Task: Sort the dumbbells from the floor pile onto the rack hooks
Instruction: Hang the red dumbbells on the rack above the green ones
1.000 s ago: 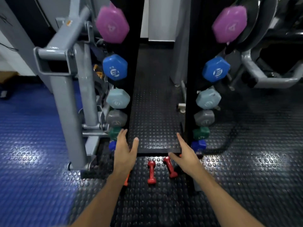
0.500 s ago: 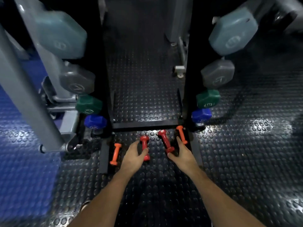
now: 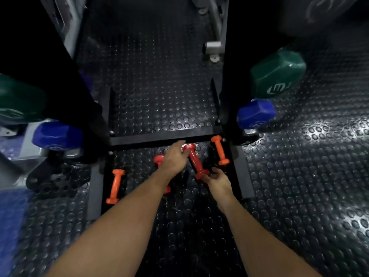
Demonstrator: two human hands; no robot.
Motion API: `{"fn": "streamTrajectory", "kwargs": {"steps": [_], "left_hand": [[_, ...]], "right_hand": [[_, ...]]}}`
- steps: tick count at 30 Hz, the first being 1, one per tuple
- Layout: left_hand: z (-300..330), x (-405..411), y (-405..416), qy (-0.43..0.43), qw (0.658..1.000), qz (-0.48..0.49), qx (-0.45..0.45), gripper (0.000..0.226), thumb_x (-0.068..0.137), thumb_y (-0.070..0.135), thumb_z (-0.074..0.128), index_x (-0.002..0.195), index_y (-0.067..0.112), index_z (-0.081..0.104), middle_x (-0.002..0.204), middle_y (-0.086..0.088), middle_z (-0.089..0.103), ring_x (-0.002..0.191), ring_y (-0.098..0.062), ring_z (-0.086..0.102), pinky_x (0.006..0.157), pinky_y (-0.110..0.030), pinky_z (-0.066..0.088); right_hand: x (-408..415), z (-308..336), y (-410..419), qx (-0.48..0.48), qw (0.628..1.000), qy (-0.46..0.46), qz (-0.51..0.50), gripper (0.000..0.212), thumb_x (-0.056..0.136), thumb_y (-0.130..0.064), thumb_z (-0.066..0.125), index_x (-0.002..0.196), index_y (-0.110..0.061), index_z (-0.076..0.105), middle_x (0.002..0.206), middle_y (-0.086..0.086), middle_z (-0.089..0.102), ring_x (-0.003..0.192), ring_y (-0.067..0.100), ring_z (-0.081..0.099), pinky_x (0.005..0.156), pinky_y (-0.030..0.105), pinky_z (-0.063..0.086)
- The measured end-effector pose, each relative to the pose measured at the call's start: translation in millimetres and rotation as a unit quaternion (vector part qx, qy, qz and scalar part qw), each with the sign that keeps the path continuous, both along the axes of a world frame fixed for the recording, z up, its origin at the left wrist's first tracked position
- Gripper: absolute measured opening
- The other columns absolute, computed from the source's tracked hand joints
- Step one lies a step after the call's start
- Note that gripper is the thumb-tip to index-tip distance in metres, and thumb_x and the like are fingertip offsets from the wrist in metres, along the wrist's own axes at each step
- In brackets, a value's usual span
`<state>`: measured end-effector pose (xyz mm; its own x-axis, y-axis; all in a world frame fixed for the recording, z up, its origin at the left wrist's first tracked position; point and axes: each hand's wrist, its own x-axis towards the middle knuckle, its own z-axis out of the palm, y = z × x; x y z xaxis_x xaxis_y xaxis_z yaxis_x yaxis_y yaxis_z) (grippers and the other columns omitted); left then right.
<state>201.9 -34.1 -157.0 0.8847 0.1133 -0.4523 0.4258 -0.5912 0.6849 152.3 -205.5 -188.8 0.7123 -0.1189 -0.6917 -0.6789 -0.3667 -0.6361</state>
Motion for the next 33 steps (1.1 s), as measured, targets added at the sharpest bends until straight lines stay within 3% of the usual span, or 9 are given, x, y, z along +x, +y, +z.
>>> {"fn": "streamTrajectory", "kwargs": {"steps": [2, 6, 10, 14, 21, 25, 29, 33], "left_hand": [[-17.0, 14.3, -4.0, 0.005, 1.0, -0.014, 0.021, 0.051, 0.105, 0.029, 0.052, 0.152, 0.01, 0.043, 0.155, -0.011, 0.045, 0.14, -0.026, 0.047, 0.117, -0.034, 0.034], [-40.9, 36.5, -10.2, 0.033, 0.998, -0.019, 0.049, 0.051, 0.103, 0.024, 0.052, 0.152, 0.011, 0.043, 0.154, -0.015, 0.045, 0.137, -0.03, 0.049, 0.116, -0.036, 0.037], [-62.4, 44.2, -15.5, 0.051, 0.993, -0.041, 0.096, 0.051, 0.095, 0.014, 0.056, 0.145, 0.008, 0.05, 0.142, -0.022, 0.053, 0.129, -0.039, 0.055, 0.109, -0.043, 0.044], [-66.4, 43.9, -20.3, 0.031, 0.994, -0.02, 0.106, 0.035, 0.09, 0.008, 0.058, 0.124, 0.005, 0.062, 0.124, -0.021, 0.063, 0.115, -0.041, 0.061, 0.101, -0.043, 0.049], [-34.4, 40.4, -10.4, 0.025, 0.997, 0.059, 0.031, 0.027, 0.092, 0.009, 0.067, 0.118, 0.009, 0.069, 0.107, -0.009, 0.071, 0.099, -0.026, 0.067, 0.085, -0.026, 0.05], [1.7, 29.2, 4.5, 0.02, 0.996, 0.084, -0.026, 0.021, 0.091, 0.016, 0.074, 0.11, 0.015, 0.063, 0.102, -0.002, 0.069, 0.093, -0.02, 0.068, 0.089, -0.037, 0.057], [60.7, 10.1, 19.1, 0.007, 0.99, 0.096, -0.101, 0.018, 0.095, 0.015, 0.069, 0.109, 0.019, 0.058, 0.107, -0.005, 0.069, 0.083, -0.019, 0.071, 0.063, -0.027, 0.059], [134.0, -3.4, 31.8, -0.053, 0.985, 0.109, -0.122, 0.02, 0.094, 0.017, 0.07, 0.108, 0.027, 0.059, 0.112, 0.003, 0.068, 0.103, -0.017, 0.068, 0.095, -0.038, 0.056]], "right_hand": [[2.4, -13.7, 0.2, 0.006, 1.0, 0.003, -0.01, 0.08, 0.085, -0.03, 0.084, 0.152, -0.012, 0.045, 0.107, -0.006, 0.07, 0.103, 0.018, 0.07, 0.101, 0.044, 0.055], [6.7, -27.8, -0.7, -0.008, 1.0, 0.003, 0.013, 0.082, 0.082, -0.034, 0.086, 0.15, -0.013, 0.047, 0.119, 0.0, 0.067, 0.109, 0.018, 0.066, 0.101, 0.034, 0.051], [9.1, -45.6, 6.3, -0.083, 0.992, -0.036, 0.087, 0.062, 0.06, -0.054, 0.086, 0.114, -0.025, 0.07, 0.11, 0.002, 0.067, 0.095, 0.016, 0.066, 0.093, 0.035, 0.055], [10.8, -49.7, 9.5, -0.105, 0.988, -0.07, 0.088, 0.036, 0.077, -0.027, 0.088, 0.105, -0.012, 0.073, 0.105, 0.006, 0.06, 0.089, 0.02, 0.062, 0.083, 0.029, 0.051], [8.0, -37.7, 1.9, -0.049, 0.991, -0.109, 0.066, 0.029, 0.073, -0.032, 0.084, 0.096, -0.02, 0.07, 0.103, 0.013, 0.064, 0.078, 0.017, 0.063, 0.069, 0.025, 0.047], [3.7, 9.9, -7.8, 0.006, 0.987, -0.154, 0.041, 0.042, 0.079, -0.016, 0.087, 0.118, -0.018, 0.07, 0.113, 0.003, 0.064, 0.088, 0.005, 0.067, 0.075, 0.014, 0.051], [2.4, 73.5, -16.0, 0.063, 0.981, -0.171, 0.067, 0.046, 0.078, -0.01, 0.088, 0.118, -0.019, 0.068, 0.097, -0.002, 0.07, 0.077, -0.005, 0.067, 0.067, 0.011, 0.051], [12.1, 146.1, -18.7, 0.104, 0.969, -0.197, 0.105, 0.045, 0.073, -0.011, 0.091, 0.11, -0.026, 0.07, 0.095, 0.002, 0.076, 0.085, 0.011, 0.072, 0.077, 0.019, 0.055]]}}
